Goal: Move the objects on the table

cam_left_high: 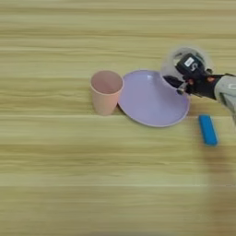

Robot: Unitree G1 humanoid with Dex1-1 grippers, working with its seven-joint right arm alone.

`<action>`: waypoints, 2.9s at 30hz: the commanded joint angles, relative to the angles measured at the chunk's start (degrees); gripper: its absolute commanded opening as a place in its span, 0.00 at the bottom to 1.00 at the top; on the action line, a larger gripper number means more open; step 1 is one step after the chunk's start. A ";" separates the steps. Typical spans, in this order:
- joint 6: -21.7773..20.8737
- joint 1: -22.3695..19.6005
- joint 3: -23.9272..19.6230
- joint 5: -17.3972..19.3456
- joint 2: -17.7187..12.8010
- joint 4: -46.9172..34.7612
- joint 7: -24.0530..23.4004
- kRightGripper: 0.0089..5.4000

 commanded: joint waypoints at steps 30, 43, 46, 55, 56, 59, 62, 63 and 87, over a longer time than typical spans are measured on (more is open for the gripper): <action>-0.73 -1.92 5.92 -3.19 2.57 -1.95 1.10 0.26; -1.09 -1.67 5.76 -3.73 2.84 -0.58 0.90 0.37; -1.24 -1.63 5.57 -3.79 2.89 -0.44 0.59 0.43; -1.40 -1.29 4.91 -3.57 2.82 -0.78 0.13 0.65; -1.38 -1.13 4.65 -3.48 2.68 -1.25 0.06 0.66; -1.18 -0.27 3.36 -2.96 2.20 -3.49 -0.20 0.74; -0.87 0.93 0.77 -1.51 2.41 -6.49 -1.10 0.82; -0.80 1.41 0.12 -1.18 2.48 -7.40 -1.29 0.83; -1.37 13.11 -4.63 12.58 4.81 -18.49 5.40 1.00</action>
